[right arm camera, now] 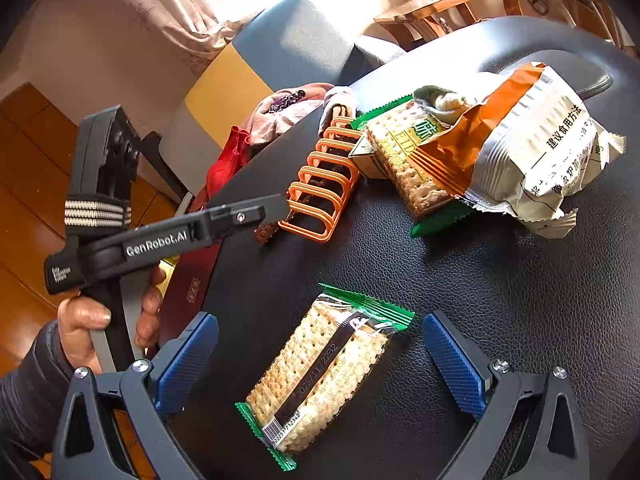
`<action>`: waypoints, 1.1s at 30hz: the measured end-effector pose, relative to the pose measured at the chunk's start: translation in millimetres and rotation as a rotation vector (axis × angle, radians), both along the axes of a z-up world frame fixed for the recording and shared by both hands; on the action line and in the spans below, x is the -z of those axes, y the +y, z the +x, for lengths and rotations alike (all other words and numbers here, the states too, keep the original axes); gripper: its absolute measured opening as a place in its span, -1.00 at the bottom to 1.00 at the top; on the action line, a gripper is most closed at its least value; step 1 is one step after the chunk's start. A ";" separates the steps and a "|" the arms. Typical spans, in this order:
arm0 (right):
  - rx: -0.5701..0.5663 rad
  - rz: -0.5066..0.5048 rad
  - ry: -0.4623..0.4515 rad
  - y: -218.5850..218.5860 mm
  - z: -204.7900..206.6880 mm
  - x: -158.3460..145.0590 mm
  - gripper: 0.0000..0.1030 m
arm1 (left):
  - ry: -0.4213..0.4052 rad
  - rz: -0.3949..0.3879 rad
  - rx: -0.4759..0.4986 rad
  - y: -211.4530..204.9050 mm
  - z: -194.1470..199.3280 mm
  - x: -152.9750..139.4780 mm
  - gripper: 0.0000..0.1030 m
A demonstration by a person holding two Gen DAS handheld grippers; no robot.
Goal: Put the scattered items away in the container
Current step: 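Close the left tool on the end of the orange rack, then lift the orange rack with the left tool and turn it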
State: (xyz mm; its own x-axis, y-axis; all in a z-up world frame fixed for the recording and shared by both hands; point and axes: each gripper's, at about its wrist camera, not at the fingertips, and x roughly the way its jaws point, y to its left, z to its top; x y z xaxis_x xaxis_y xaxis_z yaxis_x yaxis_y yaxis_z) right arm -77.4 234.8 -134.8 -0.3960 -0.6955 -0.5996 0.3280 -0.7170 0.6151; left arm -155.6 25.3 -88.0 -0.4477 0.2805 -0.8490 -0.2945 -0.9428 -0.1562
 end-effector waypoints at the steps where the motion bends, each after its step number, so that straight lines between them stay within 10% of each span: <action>1: -0.002 0.001 0.001 -0.3 0.2 0.0 1.00 | 0.001 -0.002 0.009 2.0 -2.0 0.4 -0.28; 10: -0.013 -0.001 0.013 0.4 0.1 1.0 1.00 | 0.020 -0.139 0.071 26.9 -20.3 9.6 -0.22; 21: -0.025 -0.006 0.032 0.9 -1.5 3.7 1.00 | -0.031 -0.108 0.048 29.5 -46.8 18.6 -0.11; 33: -0.029 0.011 0.037 -1.9 -2.6 4.6 1.00 | -0.058 -0.200 0.213 19.0 3.3 35.3 -0.37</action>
